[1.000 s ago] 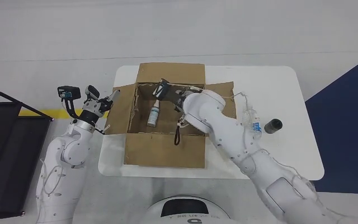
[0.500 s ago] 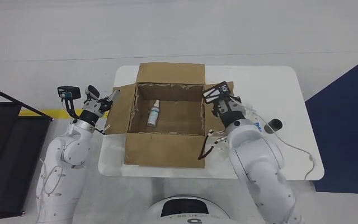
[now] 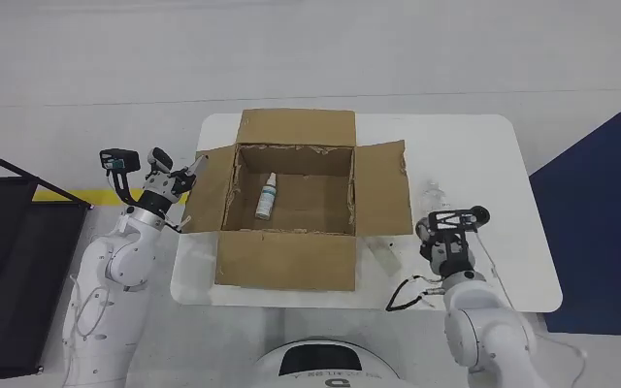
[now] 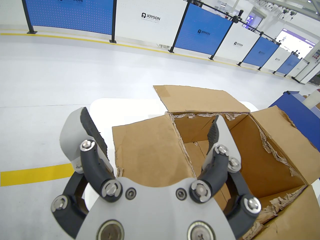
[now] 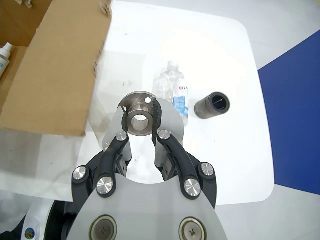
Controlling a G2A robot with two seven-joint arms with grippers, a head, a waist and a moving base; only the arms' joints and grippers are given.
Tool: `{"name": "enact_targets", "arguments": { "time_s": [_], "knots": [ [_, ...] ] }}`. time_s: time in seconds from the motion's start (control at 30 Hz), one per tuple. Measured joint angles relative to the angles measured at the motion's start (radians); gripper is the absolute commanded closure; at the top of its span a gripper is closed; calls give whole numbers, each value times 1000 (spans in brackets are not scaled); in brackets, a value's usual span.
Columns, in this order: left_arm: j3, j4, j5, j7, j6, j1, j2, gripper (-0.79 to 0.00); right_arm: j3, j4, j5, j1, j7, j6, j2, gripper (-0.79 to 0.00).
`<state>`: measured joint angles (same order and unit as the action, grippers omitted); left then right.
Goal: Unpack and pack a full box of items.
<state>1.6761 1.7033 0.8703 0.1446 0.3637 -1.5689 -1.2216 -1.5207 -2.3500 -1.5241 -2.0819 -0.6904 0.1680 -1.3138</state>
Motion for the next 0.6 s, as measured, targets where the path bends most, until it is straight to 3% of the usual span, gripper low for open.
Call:
{"name": "enact_targets", "arguments": {
  "time_s": [0.2,0.6],
  "knots": [
    [0,0,0,0,0,0,0,-785,-21,28,86,1,-72,-95,4,0],
    [0,0,0,0,0,0,0,-785,9,264,197,247,-319,-167,8,0]
  ]
}}
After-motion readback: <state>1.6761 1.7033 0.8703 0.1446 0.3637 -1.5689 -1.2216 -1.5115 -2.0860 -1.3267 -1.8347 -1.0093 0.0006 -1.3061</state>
